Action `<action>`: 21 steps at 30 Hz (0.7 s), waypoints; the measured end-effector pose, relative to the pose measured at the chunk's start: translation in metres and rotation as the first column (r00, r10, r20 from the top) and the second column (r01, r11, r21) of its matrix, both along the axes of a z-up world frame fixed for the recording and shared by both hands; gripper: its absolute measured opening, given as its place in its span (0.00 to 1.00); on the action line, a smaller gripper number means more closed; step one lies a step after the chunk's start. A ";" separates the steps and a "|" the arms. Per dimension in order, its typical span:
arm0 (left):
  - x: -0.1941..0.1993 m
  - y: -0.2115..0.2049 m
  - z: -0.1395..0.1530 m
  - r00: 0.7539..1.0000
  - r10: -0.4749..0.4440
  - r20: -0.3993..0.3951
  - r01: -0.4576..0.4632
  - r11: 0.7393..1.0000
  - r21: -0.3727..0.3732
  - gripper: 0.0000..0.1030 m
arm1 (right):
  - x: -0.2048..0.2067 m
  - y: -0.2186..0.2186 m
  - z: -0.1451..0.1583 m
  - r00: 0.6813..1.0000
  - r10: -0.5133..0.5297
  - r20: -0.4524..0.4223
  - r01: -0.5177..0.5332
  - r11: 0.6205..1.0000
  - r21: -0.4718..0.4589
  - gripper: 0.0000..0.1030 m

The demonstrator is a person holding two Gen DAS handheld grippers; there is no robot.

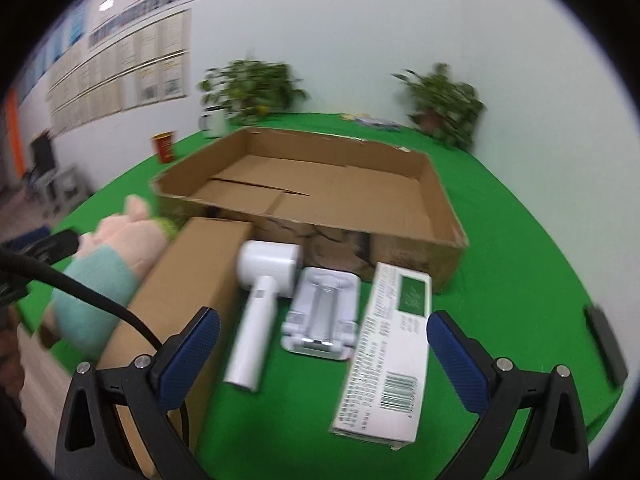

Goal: Organize objects
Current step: 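Grasp the pink-and-teal pig plush with both tools from either side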

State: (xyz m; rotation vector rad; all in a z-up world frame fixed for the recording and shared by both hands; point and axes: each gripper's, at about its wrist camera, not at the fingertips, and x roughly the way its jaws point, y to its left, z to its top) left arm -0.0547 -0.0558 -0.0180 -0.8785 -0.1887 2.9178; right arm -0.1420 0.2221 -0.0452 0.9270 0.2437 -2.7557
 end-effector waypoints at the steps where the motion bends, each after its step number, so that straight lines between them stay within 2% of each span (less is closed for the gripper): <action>1: 0.002 -0.005 0.003 1.000 0.006 -0.009 -0.006 1.000 0.005 0.99 | 0.007 -0.007 0.010 0.997 0.075 0.007 -0.074 0.997 -0.012 1.00; 3: 0.006 -0.013 0.006 1.000 0.018 -0.018 -0.017 1.000 0.026 1.00 | 0.027 -0.023 0.035 0.965 0.263 -0.004 -0.262 0.959 -0.106 1.00; 5: 0.007 -0.022 0.006 0.999 0.033 -0.015 -0.033 0.999 0.044 0.99 | 0.044 -0.036 0.050 0.900 0.433 -0.048 -0.434 0.878 -0.202 1.00; 6: 0.007 -0.025 0.004 0.999 0.042 -0.007 -0.041 0.998 0.048 1.00 | 0.047 -0.042 0.051 0.868 0.494 -0.054 -0.492 0.838 -0.237 1.00; 7: 0.007 -0.027 0.002 0.999 0.048 0.004 -0.048 0.998 0.049 0.99 | 0.045 -0.047 0.047 0.857 0.514 -0.041 -0.507 0.825 -0.251 0.99; 8: 0.006 -0.029 0.000 0.999 0.049 0.017 -0.050 0.997 0.052 0.99 | 0.037 -0.051 0.038 0.859 0.512 -0.009 -0.497 0.830 -0.252 0.99; 10: 0.006 -0.030 -0.007 0.999 0.026 0.036 -0.029 0.998 0.064 0.99 | 0.017 -0.052 0.013 0.881 0.467 0.072 -0.441 0.867 -0.231 0.99; 12: 0.005 -0.031 -0.014 0.998 0.008 0.059 -0.012 0.997 0.078 0.99 | -0.006 -0.047 -0.016 0.913 0.373 0.163 -0.345 0.922 -0.178 0.99; 14: 0.000 -0.030 -0.023 0.996 -0.006 0.091 -0.002 0.996 0.089 0.99 | -0.021 -0.038 -0.034 0.932 0.305 0.197 -0.285 0.951 -0.120 0.99; 18: -0.009 -0.019 -0.040 0.985 -0.102 0.139 0.083 0.987 0.139 0.99 | -0.026 -0.024 -0.040 0.965 0.224 0.137 -0.225 0.974 -0.006 0.99; 20: -0.013 -0.012 -0.047 0.977 -0.143 0.157 0.120 0.982 0.147 0.99 | -0.026 -0.025 -0.037 0.975 0.209 0.078 -0.213 0.975 0.054 0.99; 21: -0.014 -0.008 -0.050 0.978 -0.134 0.161 0.114 0.985 0.130 0.99 | -0.026 -0.030 -0.035 0.977 0.207 0.041 -0.210 0.973 0.098 0.99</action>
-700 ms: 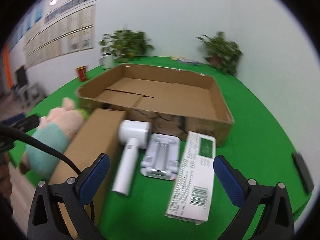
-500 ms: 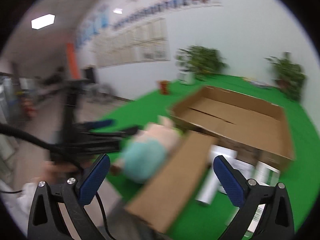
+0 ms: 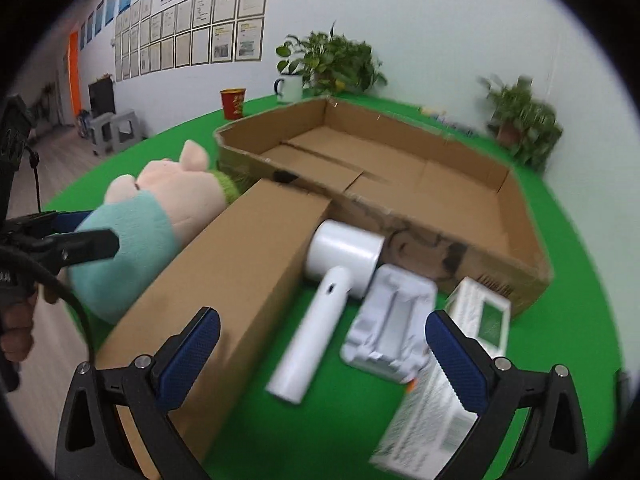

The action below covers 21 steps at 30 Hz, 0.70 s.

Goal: Organize objects
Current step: 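Grasp the pink-and-teal pig plush with both tools from either side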

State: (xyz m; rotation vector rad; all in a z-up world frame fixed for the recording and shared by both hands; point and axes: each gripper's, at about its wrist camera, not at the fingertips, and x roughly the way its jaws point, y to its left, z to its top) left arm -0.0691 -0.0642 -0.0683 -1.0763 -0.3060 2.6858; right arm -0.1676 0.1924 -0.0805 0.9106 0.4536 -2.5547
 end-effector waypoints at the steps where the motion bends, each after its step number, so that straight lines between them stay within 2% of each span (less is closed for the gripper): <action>1: 0.000 0.002 -0.003 1.000 0.007 -0.002 -0.007 1.000 -0.013 0.99 | 0.001 -0.006 0.002 0.999 0.006 -0.048 -0.004 0.999 0.040 0.99; 3: -0.001 0.002 -0.011 1.000 0.015 0.007 -0.015 1.000 -0.014 0.98 | 0.006 -0.012 0.008 0.988 0.030 -0.150 -0.013 0.994 0.109 0.99; 5: -0.001 -0.001 -0.020 0.999 0.004 0.034 -0.005 0.999 0.038 0.96 | 0.009 -0.019 0.016 0.974 0.049 -0.222 -0.018 0.990 0.139 0.99; 7: 0.000 -0.008 -0.028 0.999 0.014 0.046 -0.019 0.994 0.109 0.93 | 0.010 -0.026 0.024 0.960 0.078 -0.268 -0.044 0.990 0.133 0.99; 9: 0.004 -0.013 -0.031 0.999 0.021 0.033 -0.026 0.990 0.139 0.85 | 0.010 -0.040 0.031 0.946 0.146 -0.289 -0.116 0.986 0.119 0.99; 12: 0.010 -0.025 -0.034 0.999 0.019 0.028 -0.024 0.983 0.181 0.78 | 0.011 -0.062 0.039 0.932 0.256 -0.256 -0.241 0.967 0.089 0.99; 16: 0.023 -0.038 -0.035 1.000 0.008 0.021 -0.013 0.977 0.213 0.72 | 0.006 -0.092 0.046 0.915 0.369 -0.163 -0.378 0.925 -0.030 0.99; 19: 0.039 -0.049 -0.033 1.000 0.010 0.008 -0.011 0.973 0.230 0.70 | -0.001 -0.114 0.046 0.902 0.424 -0.082 -0.430 0.899 -0.086 0.99; 21: 0.055 -0.059 -0.035 1.000 0.023 0.001 -0.022 0.967 0.255 0.69 | -0.006 -0.130 0.039 0.892 0.451 0.004 -0.447 0.885 -0.126 0.99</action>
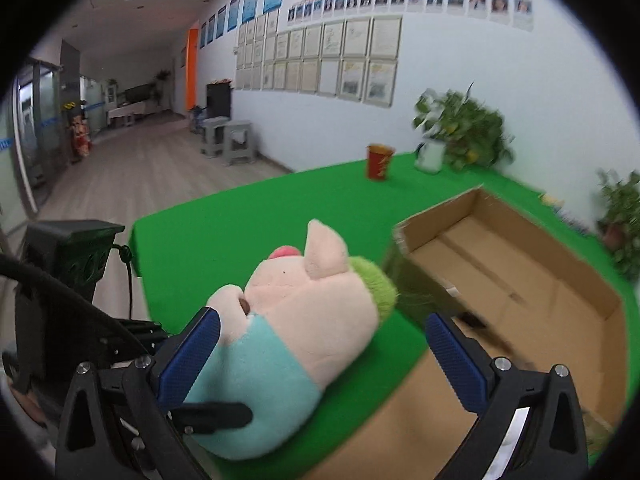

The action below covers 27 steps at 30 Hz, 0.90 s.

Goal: Organize objects
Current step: 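Grasp the pink-and-teal pig plush with both tools from either side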

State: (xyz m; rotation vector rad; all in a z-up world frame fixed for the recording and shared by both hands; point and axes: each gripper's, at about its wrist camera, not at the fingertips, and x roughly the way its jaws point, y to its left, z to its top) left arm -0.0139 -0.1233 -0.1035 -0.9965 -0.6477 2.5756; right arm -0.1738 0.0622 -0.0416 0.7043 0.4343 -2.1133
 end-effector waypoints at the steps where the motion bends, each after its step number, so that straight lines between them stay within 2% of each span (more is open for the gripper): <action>1: 0.008 -0.006 0.000 1.000 0.007 -0.003 -0.007 1.000 0.015 0.69 | -0.003 -0.007 -0.003 0.998 0.007 0.054 -0.007 1.000 0.001 0.99; 4: 0.026 -0.024 -0.004 0.999 0.031 -0.006 -0.031 0.997 0.077 0.68 | -0.012 -0.026 -0.014 0.965 0.017 0.262 -0.013 1.000 -0.017 0.99; 8: 0.036 -0.042 -0.008 0.999 0.042 -0.006 -0.041 0.989 0.139 0.66 | -0.013 -0.046 -0.023 0.905 -0.001 0.425 0.005 1.000 -0.008 0.99; 10: 0.037 -0.047 -0.008 0.999 0.046 -0.006 -0.045 0.987 0.157 0.66 | -0.015 -0.057 -0.032 0.860 -0.030 0.510 0.026 1.000 0.015 0.99; 11: 0.038 -0.049 -0.009 0.999 0.047 -0.006 -0.046 0.985 0.164 0.65 | -0.012 -0.061 -0.033 0.857 -0.049 0.512 0.037 0.999 0.035 1.00; 15: 0.036 -0.055 -0.011 0.999 0.043 -0.008 -0.041 0.983 0.181 0.64 | -0.006 -0.072 -0.033 0.886 -0.097 0.453 0.064 0.994 0.087 0.99; 21: 0.032 -0.049 -0.006 0.999 0.044 -0.017 -0.042 0.991 0.128 0.62 | 0.003 -0.076 -0.041 0.926 -0.138 0.352 0.092 0.985 0.143 0.91; 23: 0.033 -0.043 -0.003 0.999 0.043 -0.019 -0.041 0.993 0.113 0.61 | 0.005 -0.071 -0.040 0.927 -0.147 0.345 0.107 0.985 0.133 0.87; 27: 0.031 -0.029 0.011 0.999 0.036 -0.007 -0.036 0.999 0.030 0.59 | 0.001 -0.061 -0.036 0.922 -0.151 0.357 0.130 0.988 0.083 0.80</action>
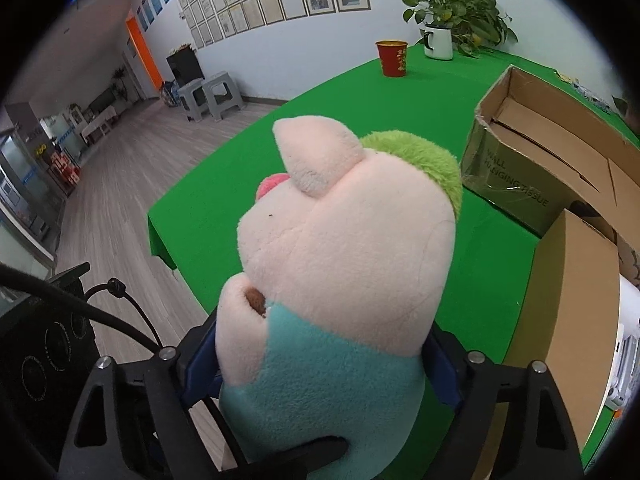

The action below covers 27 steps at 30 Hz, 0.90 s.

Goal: Organize objects
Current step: 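Grasp the pink-and-teal pig plush with both tools from either side, then lift the pig plush with both tools and carry it over the open cardboard box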

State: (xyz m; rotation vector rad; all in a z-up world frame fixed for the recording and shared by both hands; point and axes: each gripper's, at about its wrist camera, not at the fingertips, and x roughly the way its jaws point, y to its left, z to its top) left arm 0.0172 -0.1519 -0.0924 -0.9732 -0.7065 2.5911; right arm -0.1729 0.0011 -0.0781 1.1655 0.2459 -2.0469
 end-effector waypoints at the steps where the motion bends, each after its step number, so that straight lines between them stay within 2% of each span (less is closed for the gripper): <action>1: 0.000 0.005 0.005 1.000 -0.003 -0.004 0.003 1.000 -0.021 0.59 | -0.002 0.002 0.003 1.000 -0.003 0.005 0.003 1.000 -0.013 0.79; 5: 0.002 0.023 0.036 0.998 -0.019 -0.065 0.013 0.996 -0.092 0.59 | -0.004 0.013 0.029 0.999 -0.018 -0.048 0.013 0.995 -0.100 0.79; 9: -0.019 0.048 0.074 0.987 -0.075 -0.144 0.052 0.985 -0.162 0.59 | -0.016 0.039 0.064 0.990 -0.084 -0.114 0.060 0.979 -0.195 0.79; 15: -0.087 0.096 0.138 0.941 -0.200 -0.272 0.134 0.961 -0.241 0.59 | -0.053 0.086 0.126 0.954 -0.215 -0.207 0.148 0.943 -0.299 0.79; 19: -0.143 0.117 0.178 0.915 -0.249 -0.319 0.172 0.953 -0.250 0.59 | -0.088 0.102 0.162 0.932 -0.263 -0.250 0.179 0.932 -0.316 0.79; 23: -0.204 0.127 0.203 0.909 -0.273 -0.315 0.206 0.951 -0.230 0.59 | -0.131 0.102 0.187 0.924 -0.288 -0.251 0.209 0.932 -0.297 0.79; 26: -0.236 0.127 0.207 0.912 -0.277 -0.303 0.218 0.952 -0.215 0.59 | -0.156 0.096 0.190 0.920 -0.307 -0.244 0.231 0.927 -0.295 0.79; 27: -0.250 0.124 0.207 0.914 -0.279 -0.296 0.222 0.952 -0.212 0.59 | -0.149 0.106 0.184 0.918 -0.312 -0.243 0.238 0.926 -0.293 0.79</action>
